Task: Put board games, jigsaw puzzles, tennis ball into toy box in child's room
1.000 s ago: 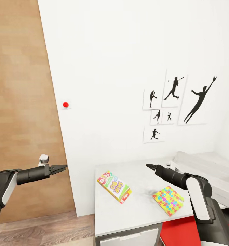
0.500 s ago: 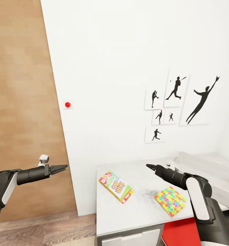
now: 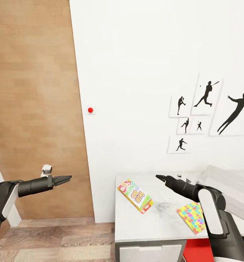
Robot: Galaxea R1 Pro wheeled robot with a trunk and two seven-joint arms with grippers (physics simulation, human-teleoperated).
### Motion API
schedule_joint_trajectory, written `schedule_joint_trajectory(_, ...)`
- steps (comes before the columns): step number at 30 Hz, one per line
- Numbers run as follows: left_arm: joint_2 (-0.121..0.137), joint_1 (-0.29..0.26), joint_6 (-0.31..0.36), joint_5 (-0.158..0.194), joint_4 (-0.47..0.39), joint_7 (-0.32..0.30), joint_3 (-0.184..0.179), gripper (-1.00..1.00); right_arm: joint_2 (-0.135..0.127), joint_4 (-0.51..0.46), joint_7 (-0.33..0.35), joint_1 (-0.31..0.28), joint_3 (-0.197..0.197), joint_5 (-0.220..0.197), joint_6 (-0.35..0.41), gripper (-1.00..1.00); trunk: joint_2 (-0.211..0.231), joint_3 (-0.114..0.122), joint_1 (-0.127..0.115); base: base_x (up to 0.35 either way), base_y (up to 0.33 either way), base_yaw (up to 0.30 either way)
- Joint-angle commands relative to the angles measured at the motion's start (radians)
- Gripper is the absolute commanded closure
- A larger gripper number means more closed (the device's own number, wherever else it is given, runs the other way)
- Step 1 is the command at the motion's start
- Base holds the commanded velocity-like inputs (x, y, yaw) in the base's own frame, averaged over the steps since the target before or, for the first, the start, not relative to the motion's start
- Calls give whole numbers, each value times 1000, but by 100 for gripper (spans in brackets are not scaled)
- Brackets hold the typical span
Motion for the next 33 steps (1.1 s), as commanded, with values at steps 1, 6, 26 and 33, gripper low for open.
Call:
schedule_joint_trajectory(1,0,-1,9,2,1,-2,0,-100,0,-1,0,0,-1,-1,5,-100,-1,0,0,-54,-35,267)
schedule_joint_trajectory(6,0,-1,9,2,1,-2,0,-100,0,0,0,0,-1,-1,5,-100,-1,0,0,-23,-15,264)
schedule_joint_trajectory(26,-1,-1,9,3,1,-2,0,-100,1,-2,0,0,1,-1,5,-100,-1,0,0,-51,-31,262)
schedule_joint_trajectory(33,-4,-1,10,3,-8,-1,-1,-100,1,-2,-1,0,2,-1,5,-100,-1,0,0,-18,-92,262)
